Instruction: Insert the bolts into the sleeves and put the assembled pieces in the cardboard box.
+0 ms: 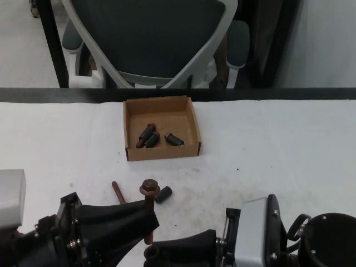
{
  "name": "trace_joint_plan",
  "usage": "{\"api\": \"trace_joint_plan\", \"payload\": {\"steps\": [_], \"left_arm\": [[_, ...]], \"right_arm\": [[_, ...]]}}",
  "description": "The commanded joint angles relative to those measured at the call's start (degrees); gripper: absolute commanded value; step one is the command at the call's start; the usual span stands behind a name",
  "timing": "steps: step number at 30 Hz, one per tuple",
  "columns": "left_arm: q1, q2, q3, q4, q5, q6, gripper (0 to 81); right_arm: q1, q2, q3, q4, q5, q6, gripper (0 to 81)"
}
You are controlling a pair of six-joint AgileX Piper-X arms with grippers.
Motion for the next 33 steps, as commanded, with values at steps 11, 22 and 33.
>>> {"api": "trace_joint_plan", "payload": {"steps": [11,22,33], "left_arm": [[-0.18,-0.6,-0.37,-4.91,3.37,3.45,0.8],[-0.31,-0.6,-0.37,-6.25,3.37,-0.3,0.8],[-0.31,-0.6,-0.37,-6.25,4.67,-1.2,0.8]], "right_arm": [[0.16,0.03,-0.61,-5.1,-0.39,-1.32,0.3],[0.16,0.03,-0.98,-5.47,0.03,-1.32,0.3],[0.16,0.03,-1.64,-5.57,2.6,-1.32,0.3]]}}
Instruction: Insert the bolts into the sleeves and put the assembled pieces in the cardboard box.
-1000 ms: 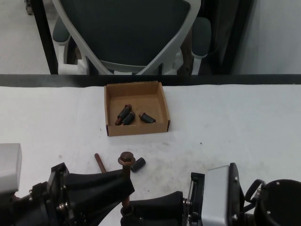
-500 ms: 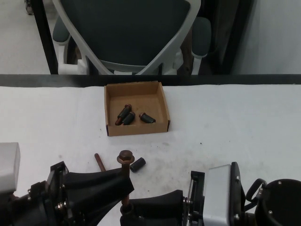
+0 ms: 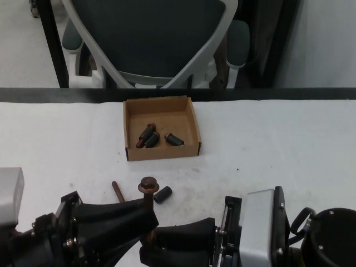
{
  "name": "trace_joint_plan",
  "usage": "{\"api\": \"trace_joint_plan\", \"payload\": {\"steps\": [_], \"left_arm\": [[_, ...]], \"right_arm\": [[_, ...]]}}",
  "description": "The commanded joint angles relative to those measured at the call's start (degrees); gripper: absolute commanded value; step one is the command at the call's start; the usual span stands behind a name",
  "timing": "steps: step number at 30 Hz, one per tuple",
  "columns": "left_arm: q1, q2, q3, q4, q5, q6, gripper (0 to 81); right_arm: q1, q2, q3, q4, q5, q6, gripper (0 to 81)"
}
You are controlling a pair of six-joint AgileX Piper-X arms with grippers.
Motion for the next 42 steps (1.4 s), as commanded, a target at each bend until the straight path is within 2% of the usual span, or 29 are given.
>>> {"api": "trace_joint_plan", "payload": {"steps": [1,11,15,28,32,35,42], "left_arm": [[-0.15,-0.6,-0.37,-4.05,3.9,1.47,0.8],[-0.15,-0.6,-0.37,-2.52,5.37,3.0,0.8],[-0.15,-0.6,-0.37,-2.53,5.41,3.0,0.8],[-0.02,-0.6,-0.37,1.18,7.6,3.24,0.8],[-0.02,-0.6,-0.37,1.18,8.05,5.59,0.8],[-0.02,-0.6,-0.37,1.18,8.17,6.91,0.8],[-0.02,-0.6,-0.37,0.89,6.44,9.24,0.8]], "right_arm": [[0.04,0.03,-0.83,-1.25,1.27,-0.46,0.3],[0.04,0.03,-0.83,-2.65,1.43,-0.46,0.3],[0.04,0.03,-0.83,-2.48,4.54,-0.94,0.3],[0.04,0.03,-0.83,-2.48,7.79,-1.89,0.3],[0.04,0.03,-0.83,-2.75,8.29,-2.67,0.3],[-0.06,0.03,-0.83,-3.83,11.47,-2.66,0.3],[-0.09,0.03,-0.83,-7.69,11.65,-2.83,0.3]]}}
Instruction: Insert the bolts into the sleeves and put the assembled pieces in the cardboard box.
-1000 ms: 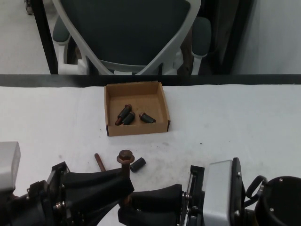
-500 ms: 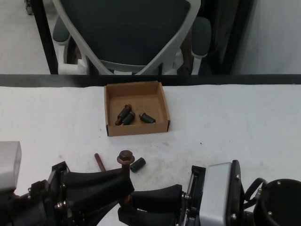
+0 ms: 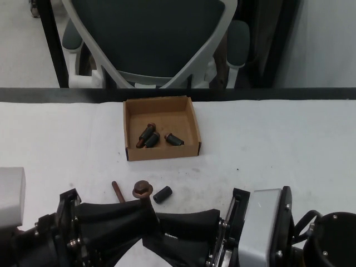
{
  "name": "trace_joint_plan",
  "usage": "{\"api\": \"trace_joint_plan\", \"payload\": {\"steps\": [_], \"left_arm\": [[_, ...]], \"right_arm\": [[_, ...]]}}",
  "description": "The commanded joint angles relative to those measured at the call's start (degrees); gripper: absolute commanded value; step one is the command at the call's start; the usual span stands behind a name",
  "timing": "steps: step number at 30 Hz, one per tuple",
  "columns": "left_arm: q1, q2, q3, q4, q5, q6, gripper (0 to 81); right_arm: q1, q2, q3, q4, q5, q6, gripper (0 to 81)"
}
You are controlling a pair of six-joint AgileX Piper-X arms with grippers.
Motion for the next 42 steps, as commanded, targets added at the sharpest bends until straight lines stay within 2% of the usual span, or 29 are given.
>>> {"api": "trace_joint_plan", "payload": {"steps": [1,8,9,12,14,15,17,18,22,25,30,32,34,39,40,42], "left_arm": [[-0.44,-0.53,-0.12,-2.82,5.59,4.13,0.8],[-0.44,-0.53,-0.12,-4.58,6.25,3.83,0.8],[-0.44,-0.53,-0.12,-4.58,6.66,4.04,2.9],[-0.44,-0.53,-0.12,-4.58,6.91,6.79,18.4],[-0.44,-0.53,-0.12,-4.58,5.07,6.7,32.6],[-0.44,-0.53,-0.12,-4.45,3.67,6.42,42.4],[-0.44,-0.53,-0.12,-4.03,0.63,6.2,53.3],[-0.44,-0.53,-0.12,-3.77,-0.7,6.2,55.6],[-0.44,-0.53,-0.12,-2.82,-1.83,7.06,54.2],[-0.34,-0.53,-0.12,-2.82,-5.08,8.61,54.1],[-0.34,-0.53,-0.12,-0.88,-11.32,12.64,52.0],[-0.34,-0.53,-0.12,1.48,-12.53,14.31,46.3],[-0.34,-0.53,-0.12,3.42,-12.81,16.39,36.6],[-0.34,-0.53,-0.12,4.55,-12.94,19.59,5.1],[-0.34,-0.53,-0.12,4.88,-12.94,20.58,1.0],[-0.34,-0.53,-0.12,5.98,-12.94,21.91,0.4]], "right_arm": [[-0.75,-0.37,-0.95,-4.88,4.24,-0.27,0.3],[-0.75,-0.37,-0.95,-6.21,4.24,-0.11,0.3],[-0.75,-0.37,-0.95,-6.21,4.24,-0.11,0.3],[-0.75,-0.37,-0.95,-6.21,4.24,-0.11,0.3],[-0.75,-0.37,-0.95,-6.21,4.24,-0.11,0.3],[-0.75,-0.37,-0.95,-6.21,4.24,-0.11,0.3],[-0.75,-0.37,-0.95,-6.21,4.24,-0.11,0.3],[-0.75,-0.37,-0.95,-6.19,4.24,-0.01,0.3],[-0.75,-0.37,-0.95,-6.19,4.24,-0.01,0.3],[-0.75,-0.37,-0.95,-6.19,4.24,-0.01,0.3],[-1.24,-0.37,-0.95,-5.23,8.12,-0.05,0.3],[-2.56,-0.37,-1.61,-1.86,7.91,3.1,0.3],[-4.34,-0.37,-3.03,4.14,6.61,5.17,0.3],[-8.26,-0.37,-9.97,22.16,4.89,4.8,0.3],[-8.97,-0.37,-11.73,25.23,4.77,4.42,0.3],[-10.35,-0.37,-15.16,30.55,4.52,3.97,0.3]]}}
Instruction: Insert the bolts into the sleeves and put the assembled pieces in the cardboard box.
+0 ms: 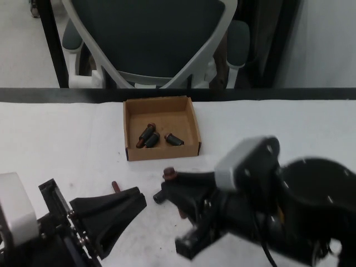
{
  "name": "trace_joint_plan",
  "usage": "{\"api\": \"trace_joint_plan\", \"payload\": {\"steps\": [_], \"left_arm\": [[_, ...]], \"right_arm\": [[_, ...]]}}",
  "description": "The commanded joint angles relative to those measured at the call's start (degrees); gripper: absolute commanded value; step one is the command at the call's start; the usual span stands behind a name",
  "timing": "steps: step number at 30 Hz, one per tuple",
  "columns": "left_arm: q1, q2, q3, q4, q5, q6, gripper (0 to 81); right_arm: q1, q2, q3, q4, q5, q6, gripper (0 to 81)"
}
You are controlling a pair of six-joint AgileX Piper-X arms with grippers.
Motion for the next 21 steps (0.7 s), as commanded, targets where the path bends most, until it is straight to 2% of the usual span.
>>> {"api": "trace_joint_plan", "payload": {"steps": [1,8,14,21], "left_arm": [[-0.18,-0.46,-0.36,1.58,-0.44,3.06,0.4],[-0.18,-0.46,-0.36,1.97,-0.15,3.52,0.4],[-0.18,-4.83,-0.36,4.75,0.84,3.9,0.8],[-0.18,-16.37,-0.36,21.1,-6.4,6.59,0.8]], "right_arm": [[-2.27,-0.35,-6.9,10.26,-1.1,-1.32,0.3],[-8.11,0.84,-16.43,23.81,-3.51,-2.65,0.3],[-11.92,5.32,-21.68,29.04,-6.81,-3.08,0.3],[-14.5,15.61,-30.71,34.63,-10.46,-4.14,0.3]]}}
